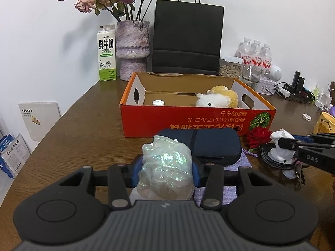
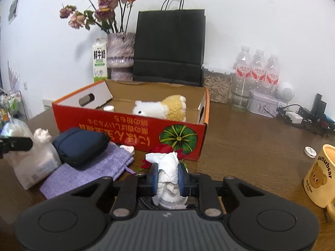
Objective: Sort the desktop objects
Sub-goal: 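Lift the plastic bag with the left gripper while the right gripper grasps the white tissue, then drop the plastic bag and tissue into the cardboard box, opening both grippers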
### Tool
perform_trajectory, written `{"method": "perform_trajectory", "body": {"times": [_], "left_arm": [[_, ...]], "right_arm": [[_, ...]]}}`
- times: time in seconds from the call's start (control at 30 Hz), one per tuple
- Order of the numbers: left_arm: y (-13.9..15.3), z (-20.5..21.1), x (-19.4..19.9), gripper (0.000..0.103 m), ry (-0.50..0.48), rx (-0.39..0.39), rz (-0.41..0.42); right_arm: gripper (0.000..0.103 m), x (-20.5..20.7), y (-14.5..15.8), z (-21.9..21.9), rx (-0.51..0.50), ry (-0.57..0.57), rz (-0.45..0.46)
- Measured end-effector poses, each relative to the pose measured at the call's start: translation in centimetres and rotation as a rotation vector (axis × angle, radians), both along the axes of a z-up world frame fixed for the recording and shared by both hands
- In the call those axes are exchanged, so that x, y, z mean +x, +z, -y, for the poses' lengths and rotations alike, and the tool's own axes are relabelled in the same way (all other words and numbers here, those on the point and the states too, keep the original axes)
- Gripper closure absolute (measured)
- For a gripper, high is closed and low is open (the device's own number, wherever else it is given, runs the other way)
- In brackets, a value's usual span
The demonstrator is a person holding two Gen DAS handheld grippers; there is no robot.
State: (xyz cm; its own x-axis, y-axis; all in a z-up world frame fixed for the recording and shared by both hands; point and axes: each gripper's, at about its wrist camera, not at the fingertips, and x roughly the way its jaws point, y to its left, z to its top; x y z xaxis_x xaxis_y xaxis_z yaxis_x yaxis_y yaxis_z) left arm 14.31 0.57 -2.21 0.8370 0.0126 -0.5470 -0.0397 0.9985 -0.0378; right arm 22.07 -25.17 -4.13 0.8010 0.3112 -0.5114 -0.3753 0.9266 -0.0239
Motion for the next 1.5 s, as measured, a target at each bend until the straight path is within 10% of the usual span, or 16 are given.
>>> {"method": "perform_trajectory", "body": {"times": [1.03, 1.5], "left_arm": [[7.0, 0.4, 8.4, 0.059, 0.005, -0.092, 0.236], [3.1, -0.6, 16.4, 0.059, 0.024, -0.061, 0.072]], "right_arm": [[0.085, 7.8, 7.0, -5.2, 0.132, 0.029, 0.113], [0.085, 14.2, 2.4, -5.4, 0.103, -0.047, -0.056]]}}
